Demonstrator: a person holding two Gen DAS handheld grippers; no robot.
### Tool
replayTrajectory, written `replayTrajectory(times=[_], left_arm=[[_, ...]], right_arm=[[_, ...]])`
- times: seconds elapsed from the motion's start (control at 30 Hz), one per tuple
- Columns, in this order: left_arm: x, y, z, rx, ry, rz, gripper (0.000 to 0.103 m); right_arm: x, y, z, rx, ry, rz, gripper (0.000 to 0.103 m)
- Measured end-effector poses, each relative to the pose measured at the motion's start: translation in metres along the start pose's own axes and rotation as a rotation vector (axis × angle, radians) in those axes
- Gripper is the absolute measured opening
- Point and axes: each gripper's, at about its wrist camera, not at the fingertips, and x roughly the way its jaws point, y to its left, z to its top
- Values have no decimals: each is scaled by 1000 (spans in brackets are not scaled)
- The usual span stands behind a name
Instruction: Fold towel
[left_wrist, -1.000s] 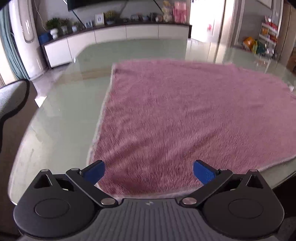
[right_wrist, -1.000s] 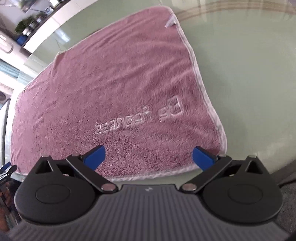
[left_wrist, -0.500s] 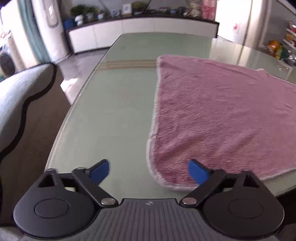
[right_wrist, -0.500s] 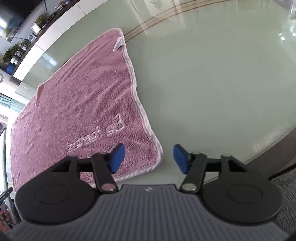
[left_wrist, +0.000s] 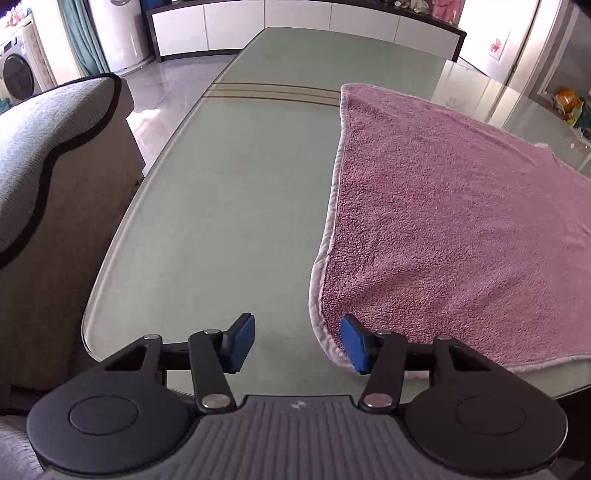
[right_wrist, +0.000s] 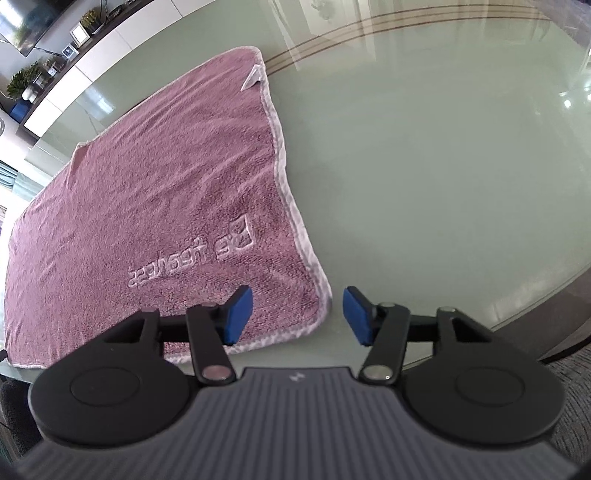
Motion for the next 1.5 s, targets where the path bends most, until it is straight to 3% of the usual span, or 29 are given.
replayTrajectory(times=[0.2,0.67,0.77,0.83,0.97,1.03,1.07,1.13,1.27,1.4,1.5], left_arm=[[-2,-3,-2,15,-3,-6,46],[-11,-12,0,92,-22,23,46],[-34,-24,16,159,-85,18,62],[-51,-36,32,217,-140,3,80],[-79,-108,74,522,-280,-60,86],[-84,-165,93,752,-338,-166,87],[-84,-186,99,838,-357,-210,87],[-77,-252,111,1104,-405,-295,87],[-55,-351,126,1446,-450,-342,90],[-10,-458,156,1658,-353,-440,92],[17,-503,170,1745,-261,-494,92]], right_arm=[[0,-2,-1,1,-2,-2,55],[4,-1,-4,-3,-10,-11,55],[3,-7,-4,23,-5,12,55],[3,-7,-4,5,0,16,55],[3,-6,-3,-34,12,23,55],[3,-7,-3,-60,16,29,51],[3,-7,-3,-68,17,30,50],[3,-8,-4,-77,21,36,50],[3,-6,-10,-110,29,49,48],[-7,-7,-16,-194,28,49,48],[-13,-9,-14,-239,23,53,48]])
